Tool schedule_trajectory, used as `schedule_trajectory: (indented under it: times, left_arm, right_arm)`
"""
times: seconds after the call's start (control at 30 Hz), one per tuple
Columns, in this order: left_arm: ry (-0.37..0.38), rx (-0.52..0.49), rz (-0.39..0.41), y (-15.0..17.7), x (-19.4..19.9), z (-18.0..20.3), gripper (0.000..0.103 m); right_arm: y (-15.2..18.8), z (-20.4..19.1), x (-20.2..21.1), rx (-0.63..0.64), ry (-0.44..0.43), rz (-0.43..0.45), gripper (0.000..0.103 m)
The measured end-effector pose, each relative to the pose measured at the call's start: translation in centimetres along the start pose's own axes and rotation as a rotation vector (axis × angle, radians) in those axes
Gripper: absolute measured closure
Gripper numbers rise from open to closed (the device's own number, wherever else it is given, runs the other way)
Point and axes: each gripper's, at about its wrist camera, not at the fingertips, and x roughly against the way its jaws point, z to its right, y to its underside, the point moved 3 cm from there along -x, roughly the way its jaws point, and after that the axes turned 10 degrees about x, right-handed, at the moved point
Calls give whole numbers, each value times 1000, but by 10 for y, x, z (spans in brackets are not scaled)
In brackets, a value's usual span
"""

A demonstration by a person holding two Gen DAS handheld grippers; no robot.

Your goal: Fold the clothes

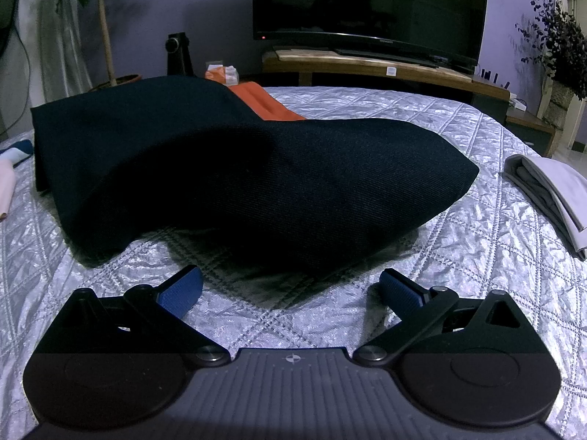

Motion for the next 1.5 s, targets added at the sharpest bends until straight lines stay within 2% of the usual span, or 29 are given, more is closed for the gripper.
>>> schedule_trajectory:
  times: [1.5]
  left_arm:
    - [12, -9, 6, 5, 14, 3, 22]
  right_arm:
    - [0, 0, -1, 0, 0, 0, 0]
